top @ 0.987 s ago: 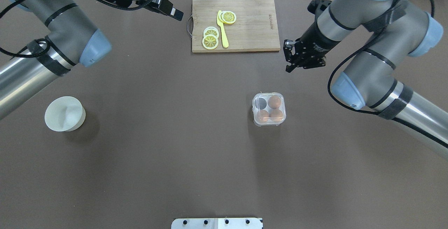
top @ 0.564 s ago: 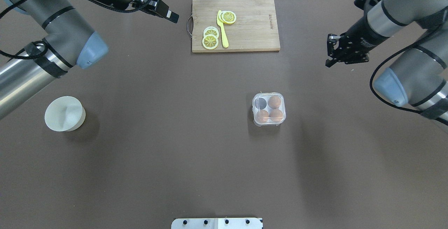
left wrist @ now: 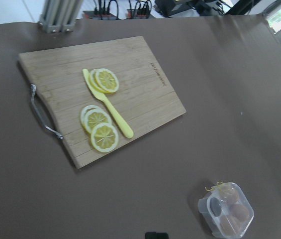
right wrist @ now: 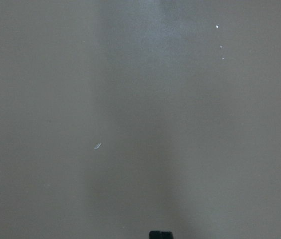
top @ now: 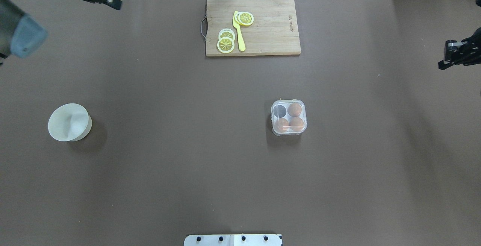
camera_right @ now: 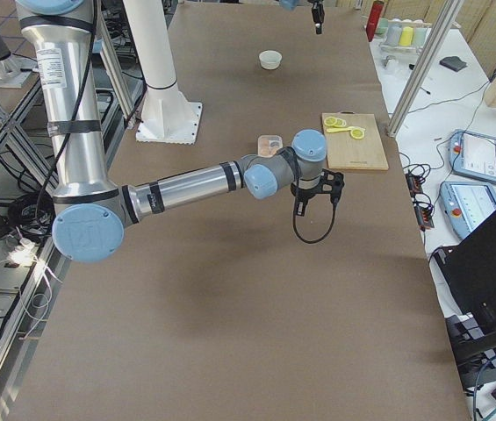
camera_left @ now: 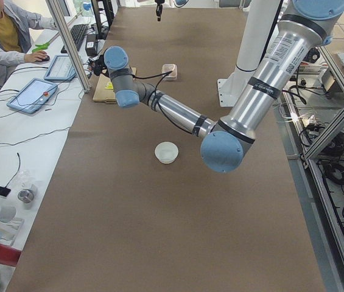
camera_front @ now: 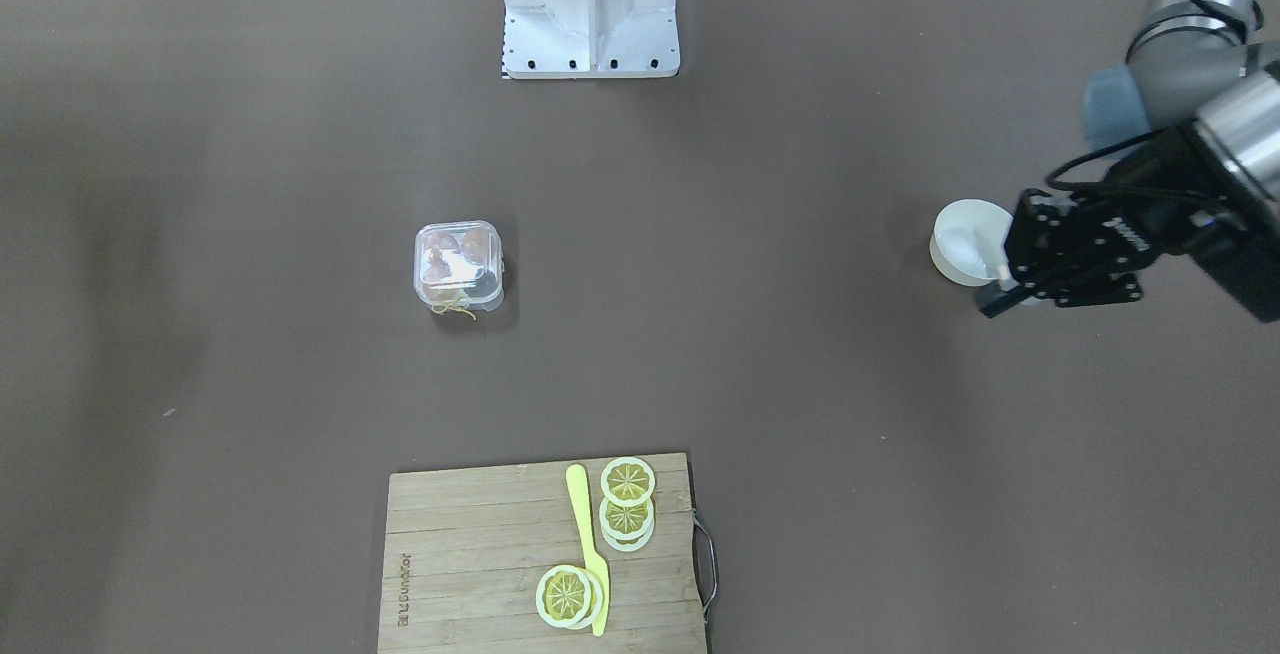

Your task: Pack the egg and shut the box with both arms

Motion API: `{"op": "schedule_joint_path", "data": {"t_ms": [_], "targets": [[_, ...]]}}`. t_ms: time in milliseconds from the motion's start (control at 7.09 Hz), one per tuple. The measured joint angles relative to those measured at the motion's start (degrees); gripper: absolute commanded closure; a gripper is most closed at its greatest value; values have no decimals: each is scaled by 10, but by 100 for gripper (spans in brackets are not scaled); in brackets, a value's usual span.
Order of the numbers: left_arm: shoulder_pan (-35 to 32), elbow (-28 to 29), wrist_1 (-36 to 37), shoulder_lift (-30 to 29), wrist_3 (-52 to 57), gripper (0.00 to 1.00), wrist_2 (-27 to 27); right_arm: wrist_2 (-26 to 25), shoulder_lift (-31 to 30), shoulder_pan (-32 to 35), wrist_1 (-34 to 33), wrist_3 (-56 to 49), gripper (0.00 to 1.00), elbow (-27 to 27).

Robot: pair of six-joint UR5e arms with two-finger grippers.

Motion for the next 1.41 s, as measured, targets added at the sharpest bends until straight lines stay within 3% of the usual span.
{"op": "schedule_joint_path", "data": {"t_ms": [423, 705, 987, 1410], "targets": [[-76, 4, 35, 148, 128, 100, 1, -3, -16, 44, -14, -133, 100, -15], [-94, 6, 119, 186, 208, 100, 39, -15, -13, 75, -49, -202, 100, -20], [-110, -1, 229, 197, 271, 100, 80, -39, 13, 110, -129, -271, 100, -17], [-140, -26, 299, 245, 346, 100, 70, -46, 25, 124, -206, -296, 100, 12]]}}
